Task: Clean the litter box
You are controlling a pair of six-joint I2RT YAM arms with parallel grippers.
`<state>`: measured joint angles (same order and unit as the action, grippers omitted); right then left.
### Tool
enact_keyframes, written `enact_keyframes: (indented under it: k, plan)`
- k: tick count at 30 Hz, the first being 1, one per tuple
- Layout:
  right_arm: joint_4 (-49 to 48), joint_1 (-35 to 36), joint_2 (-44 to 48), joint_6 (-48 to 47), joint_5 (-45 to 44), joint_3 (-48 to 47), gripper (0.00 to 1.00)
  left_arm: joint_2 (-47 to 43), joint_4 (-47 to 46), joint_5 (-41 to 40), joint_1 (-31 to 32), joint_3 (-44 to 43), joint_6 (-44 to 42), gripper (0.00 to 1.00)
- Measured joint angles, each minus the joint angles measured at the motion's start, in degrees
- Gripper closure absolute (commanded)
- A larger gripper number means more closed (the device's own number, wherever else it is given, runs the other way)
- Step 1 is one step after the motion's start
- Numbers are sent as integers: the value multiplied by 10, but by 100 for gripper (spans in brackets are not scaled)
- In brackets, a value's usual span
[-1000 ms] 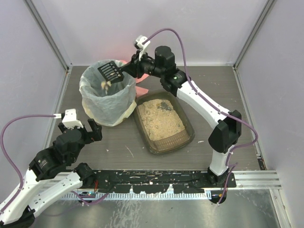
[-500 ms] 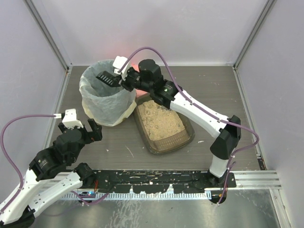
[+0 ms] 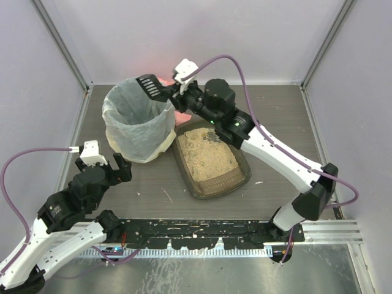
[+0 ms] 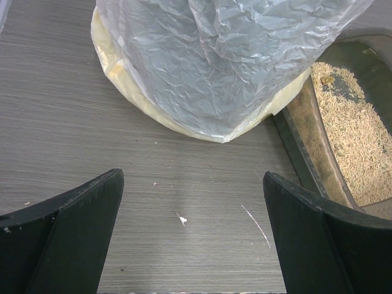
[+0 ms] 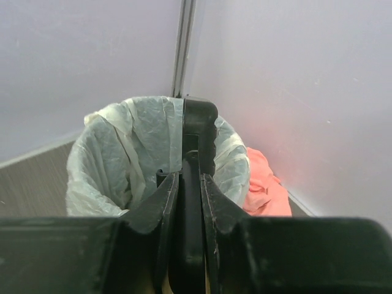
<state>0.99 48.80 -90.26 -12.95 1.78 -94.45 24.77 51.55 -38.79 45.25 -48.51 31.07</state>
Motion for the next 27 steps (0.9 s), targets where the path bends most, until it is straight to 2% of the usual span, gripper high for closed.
enact_keyframes:
  k: [10,14,16,21,27]
  plan:
    - [-12,-42,192,138,-67,155,99,23,-8,19,0,0,-5,2]
    - [43,-78,252,177,-94,194,100,44,-19,32,0,0,-7,2]
    - [78,-96,265,189,-106,202,99,55,-29,37,0,1,-8,0]
    - [172,-111,272,202,-122,227,99,92,-56,63,0,1,-19,5]
    - [275,-111,224,204,-121,229,99,149,-76,99,0,1,-22,6]
